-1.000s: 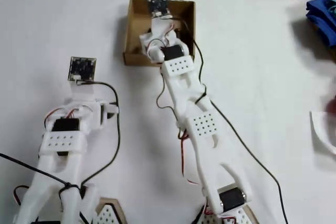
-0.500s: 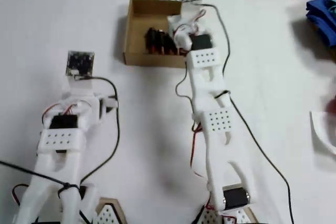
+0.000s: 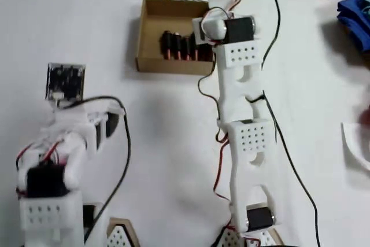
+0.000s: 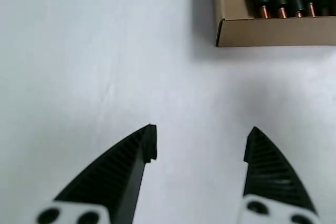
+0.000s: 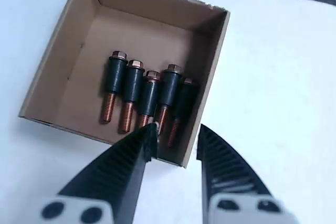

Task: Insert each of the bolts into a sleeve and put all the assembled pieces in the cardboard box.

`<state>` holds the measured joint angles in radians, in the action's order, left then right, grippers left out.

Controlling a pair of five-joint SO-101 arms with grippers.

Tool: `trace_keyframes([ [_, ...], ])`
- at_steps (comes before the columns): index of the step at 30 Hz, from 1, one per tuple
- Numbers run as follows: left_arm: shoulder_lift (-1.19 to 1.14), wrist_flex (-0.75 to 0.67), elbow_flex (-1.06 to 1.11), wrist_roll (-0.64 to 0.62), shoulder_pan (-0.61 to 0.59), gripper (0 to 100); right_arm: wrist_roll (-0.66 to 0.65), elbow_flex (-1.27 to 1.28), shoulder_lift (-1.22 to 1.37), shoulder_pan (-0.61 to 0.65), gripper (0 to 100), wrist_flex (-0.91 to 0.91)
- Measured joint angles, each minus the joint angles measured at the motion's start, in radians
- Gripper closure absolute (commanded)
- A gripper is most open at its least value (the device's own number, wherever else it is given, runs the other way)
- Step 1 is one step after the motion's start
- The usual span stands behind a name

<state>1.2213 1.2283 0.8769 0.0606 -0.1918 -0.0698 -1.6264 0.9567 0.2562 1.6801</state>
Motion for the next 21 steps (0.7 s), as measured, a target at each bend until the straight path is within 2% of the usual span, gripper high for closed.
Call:
trace_keyframes([
  [4,0.124,0.087,0.018,0.0,0.002,72,0.0,0.0,-0.095,0.0,88.7,0.064],
  [9,0.287,0.098,0.169,0.0,-0.003,72,0.041,0.003,-0.285,-0.031,88.7,0.066],
  [12,0.407,0.098,0.27,0.0,-0.006,72,0.054,0.095,-0.451,-0.034,88.7,0.066],
  [16,0.555,0.098,0.35,0.0,-0.008,72,0.057,0.404,-0.698,-0.077,88.7,0.068],
  [21,0.571,0.098,0.411,0.0,-0.009,72,0.063,1.002,-1.054,-0.176,88.5,0.068],
])
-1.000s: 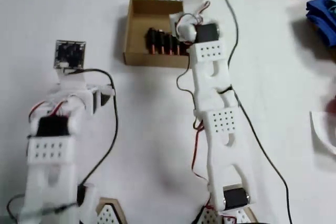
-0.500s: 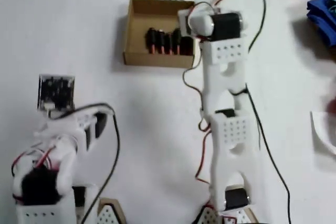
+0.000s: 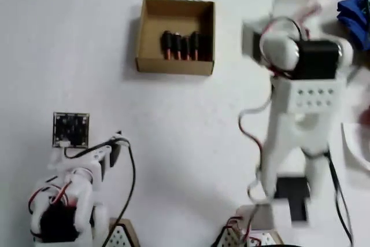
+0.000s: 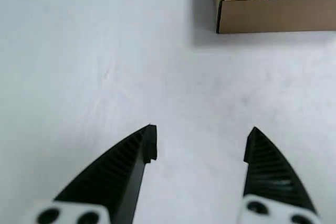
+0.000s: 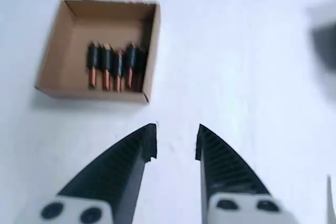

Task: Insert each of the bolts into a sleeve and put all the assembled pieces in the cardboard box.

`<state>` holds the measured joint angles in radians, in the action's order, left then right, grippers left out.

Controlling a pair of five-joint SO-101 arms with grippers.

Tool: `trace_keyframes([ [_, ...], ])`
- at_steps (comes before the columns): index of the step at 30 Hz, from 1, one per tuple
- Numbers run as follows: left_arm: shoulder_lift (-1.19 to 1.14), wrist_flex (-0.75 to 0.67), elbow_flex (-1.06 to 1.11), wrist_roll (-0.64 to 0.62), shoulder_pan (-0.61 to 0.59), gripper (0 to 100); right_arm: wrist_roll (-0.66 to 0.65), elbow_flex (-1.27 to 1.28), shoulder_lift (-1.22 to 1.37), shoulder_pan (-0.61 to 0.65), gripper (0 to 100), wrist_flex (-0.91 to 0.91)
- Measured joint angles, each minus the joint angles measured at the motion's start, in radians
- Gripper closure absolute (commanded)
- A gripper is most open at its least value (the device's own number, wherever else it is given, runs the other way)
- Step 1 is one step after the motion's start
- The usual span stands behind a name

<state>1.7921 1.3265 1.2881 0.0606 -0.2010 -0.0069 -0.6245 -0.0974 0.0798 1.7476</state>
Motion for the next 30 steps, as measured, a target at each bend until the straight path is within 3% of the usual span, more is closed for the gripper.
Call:
trace_keyframes([
  [4,0.0,-0.011,0.103,0.0,0.002,72,0.0,0.511,-0.267,-0.104,88.6,-0.048],
  [10,0.002,-0.057,0.221,0.0,0.003,71,0.0,1.137,-0.618,-0.318,88.4,-0.365],
  [16,0.002,-0.044,0.224,0.0,0.012,71,0.0,1.669,-0.962,-0.354,88.2,-0.68],
  [20,0.002,-0.021,0.288,0.0,0.012,71,0.0,1.932,-1.188,-0.342,88.2,-0.764],
  [30,0.002,-0.026,0.382,-0.002,0.015,71,0.0,2.302,-1.663,-0.031,88.2,-0.729],
])
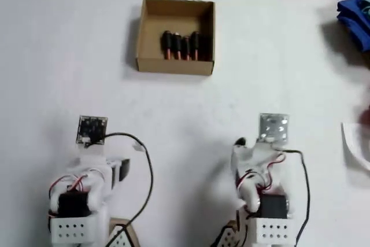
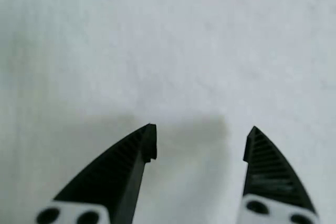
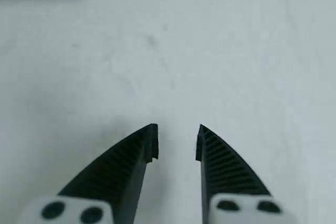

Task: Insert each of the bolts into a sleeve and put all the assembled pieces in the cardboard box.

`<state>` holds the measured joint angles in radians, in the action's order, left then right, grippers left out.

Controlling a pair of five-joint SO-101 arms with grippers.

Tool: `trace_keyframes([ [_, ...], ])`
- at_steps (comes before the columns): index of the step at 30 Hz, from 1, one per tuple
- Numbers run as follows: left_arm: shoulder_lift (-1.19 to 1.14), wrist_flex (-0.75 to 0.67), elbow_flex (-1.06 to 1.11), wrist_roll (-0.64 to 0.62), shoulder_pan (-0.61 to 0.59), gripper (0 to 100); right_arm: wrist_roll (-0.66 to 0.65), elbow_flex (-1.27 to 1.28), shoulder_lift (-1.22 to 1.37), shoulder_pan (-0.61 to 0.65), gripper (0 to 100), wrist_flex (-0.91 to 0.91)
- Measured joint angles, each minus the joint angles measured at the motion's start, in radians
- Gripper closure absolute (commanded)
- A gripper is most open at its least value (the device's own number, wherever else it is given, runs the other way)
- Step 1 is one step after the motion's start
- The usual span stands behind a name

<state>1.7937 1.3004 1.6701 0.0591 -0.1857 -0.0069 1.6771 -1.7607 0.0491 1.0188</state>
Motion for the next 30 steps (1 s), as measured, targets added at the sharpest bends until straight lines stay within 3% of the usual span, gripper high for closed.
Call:
trace_keyframes([
  [6,0.0,0.0,0.0,-0.002,0.006,72,0.0,0.009,0.02,0.051,88.2,0.157],
  [11,0.0,0.0,0.0,-0.002,0.091,72,0.0,0.009,0.009,0.051,88.5,0.221],
  [30,0.0,-0.002,0.0,0.0,0.121,72,0.0,0.009,0.002,0.051,88.6,0.227],
])
